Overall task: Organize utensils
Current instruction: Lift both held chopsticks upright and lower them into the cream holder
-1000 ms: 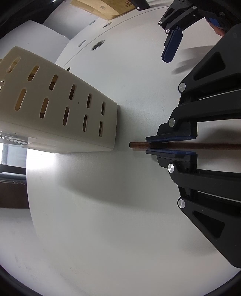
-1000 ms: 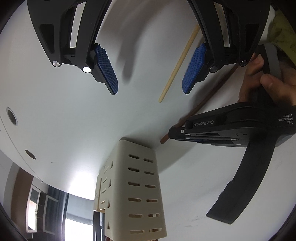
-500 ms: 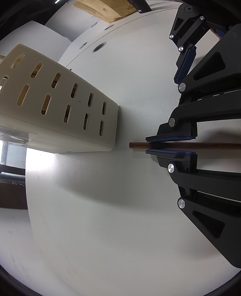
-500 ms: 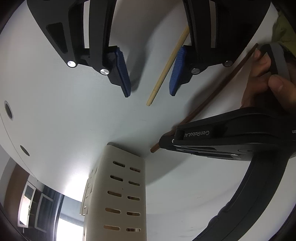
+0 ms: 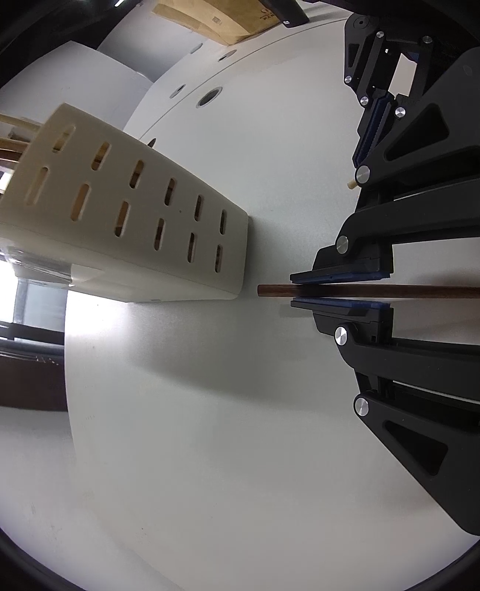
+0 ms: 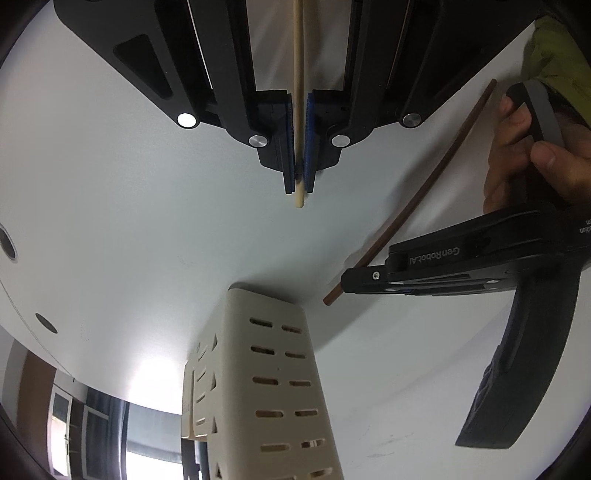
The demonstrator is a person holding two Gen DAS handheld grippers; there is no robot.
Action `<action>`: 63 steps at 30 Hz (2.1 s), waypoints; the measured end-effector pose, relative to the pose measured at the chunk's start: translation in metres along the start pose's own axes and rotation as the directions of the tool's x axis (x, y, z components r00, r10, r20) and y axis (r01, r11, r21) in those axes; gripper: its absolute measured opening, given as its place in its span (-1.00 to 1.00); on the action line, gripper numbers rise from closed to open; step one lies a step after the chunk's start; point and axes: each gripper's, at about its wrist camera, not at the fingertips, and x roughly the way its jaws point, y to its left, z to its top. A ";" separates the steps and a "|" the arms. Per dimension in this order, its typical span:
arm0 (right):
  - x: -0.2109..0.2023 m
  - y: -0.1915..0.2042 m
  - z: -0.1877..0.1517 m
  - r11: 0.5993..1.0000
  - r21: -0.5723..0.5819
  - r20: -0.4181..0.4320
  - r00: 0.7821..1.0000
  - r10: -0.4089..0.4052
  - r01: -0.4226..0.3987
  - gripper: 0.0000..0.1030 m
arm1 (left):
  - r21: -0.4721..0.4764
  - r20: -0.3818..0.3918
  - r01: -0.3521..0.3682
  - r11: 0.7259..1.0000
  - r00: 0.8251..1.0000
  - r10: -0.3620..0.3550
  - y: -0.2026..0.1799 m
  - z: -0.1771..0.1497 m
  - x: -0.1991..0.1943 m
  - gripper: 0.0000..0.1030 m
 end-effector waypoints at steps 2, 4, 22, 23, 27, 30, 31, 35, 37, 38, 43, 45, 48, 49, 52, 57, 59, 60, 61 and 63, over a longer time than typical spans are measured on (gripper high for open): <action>-0.009 -0.002 0.002 1.000 0.010 0.032 0.999 0.007 -0.008 -0.89 | -0.005 0.029 0.013 1.000 0.999 -0.013 -0.002 0.001 -0.009 -0.87; -0.018 -0.004 0.003 1.000 0.017 0.068 0.998 0.013 -0.014 -0.89 | 0.000 0.066 0.015 1.000 0.998 -0.015 -0.005 0.002 -0.020 -0.87; -0.068 -0.025 0.011 0.999 0.006 0.299 0.953 0.036 -0.040 -0.90 | 0.060 0.312 0.039 0.997 0.949 -0.056 -0.031 0.007 -0.103 -0.87; -0.068 -0.026 0.012 0.999 0.005 0.306 0.951 0.039 -0.042 -0.90 | 0.062 0.320 0.037 0.997 0.946 -0.055 -0.032 0.007 -0.106 -0.87; -0.067 -0.029 0.015 0.999 0.003 0.336 0.941 0.048 -0.053 -0.90 | 0.075 0.371 0.045 0.996 0.926 -0.070 -0.035 0.005 -0.122 -0.87; -0.072 -0.028 0.015 0.998 -0.003 0.358 0.932 0.054 -0.057 -0.90 | 0.078 0.408 0.052 0.996 0.909 -0.079 -0.036 0.006 -0.134 -0.87; -0.073 -0.027 0.016 0.998 -0.001 0.367 0.929 0.053 -0.056 -0.90 | 0.079 0.413 0.053 0.995 0.907 -0.081 -0.037 0.006 -0.136 -0.87; -0.081 -0.028 0.018 0.998 -0.002 0.403 0.914 0.055 -0.060 -0.90 | 0.075 0.440 0.056 0.996 0.894 -0.084 -0.037 0.007 -0.145 -0.87; -0.084 -0.029 0.020 0.998 -0.004 0.419 0.906 0.056 -0.060 -0.90 | 0.076 0.455 0.053 0.996 0.887 -0.083 -0.038 0.007 -0.149 -0.87; -0.085 -0.028 0.021 0.998 -0.004 0.424 0.904 0.056 -0.060 -0.90 | 0.077 0.462 0.052 0.996 0.883 -0.082 -0.039 0.006 -0.152 -0.87; -0.089 -0.026 0.022 0.998 -0.012 0.445 0.894 0.062 -0.063 -0.90 | 0.082 0.502 0.048 0.995 0.861 -0.083 -0.042 0.007 -0.166 -0.87; -0.095 -0.026 0.023 0.998 -0.013 0.456 0.888 0.062 -0.063 -0.90 | 0.081 0.513 0.051 0.995 0.854 -0.086 -0.043 0.008 -0.172 -0.87; -0.102 -0.027 0.026 0.998 -0.016 0.474 0.878 0.063 -0.063 -0.90 | 0.087 0.526 0.049 0.995 0.846 -0.088 -0.047 0.010 -0.177 -0.87; -0.104 -0.027 0.026 0.998 -0.016 0.479 0.875 0.062 -0.062 -0.90 | 0.090 0.530 0.048 0.995 0.843 -0.088 -0.048 0.011 -0.179 -0.87; -0.110 -0.029 0.030 0.998 -0.015 0.495 0.867 0.059 -0.059 -0.90 | 0.101 0.543 0.043 0.994 0.835 -0.091 -0.051 0.014 -0.186 -0.87; -0.123 -0.031 0.042 0.999 -0.028 0.528 0.848 0.053 -0.045 -0.90 | 0.126 0.574 0.011 0.992 0.815 -0.082 -0.062 0.027 -0.199 -0.87; -0.130 -0.031 0.049 0.999 -0.038 0.547 0.836 0.050 -0.035 -0.90 | 0.141 0.593 -0.018 0.990 0.802 -0.070 -0.068 0.033 -0.204 -0.87; -0.133 -0.030 0.053 0.999 -0.046 0.558 0.829 0.048 -0.028 -0.90 | 0.149 0.605 -0.031 0.988 0.793 -0.066 -0.070 0.035 -0.206 -0.87; -0.136 -0.030 0.058 0.998 -0.053 0.567 0.822 0.049 -0.023 -0.90 | 0.155 0.615 -0.042 0.987 0.786 -0.063 -0.073 0.039 -0.207 -0.87; -0.143 -0.029 0.066 0.998 -0.061 0.587 0.808 0.051 -0.019 -0.90 | 0.159 0.623 -0.045 0.986 0.780 -0.065 -0.075 0.044 -0.209 -0.87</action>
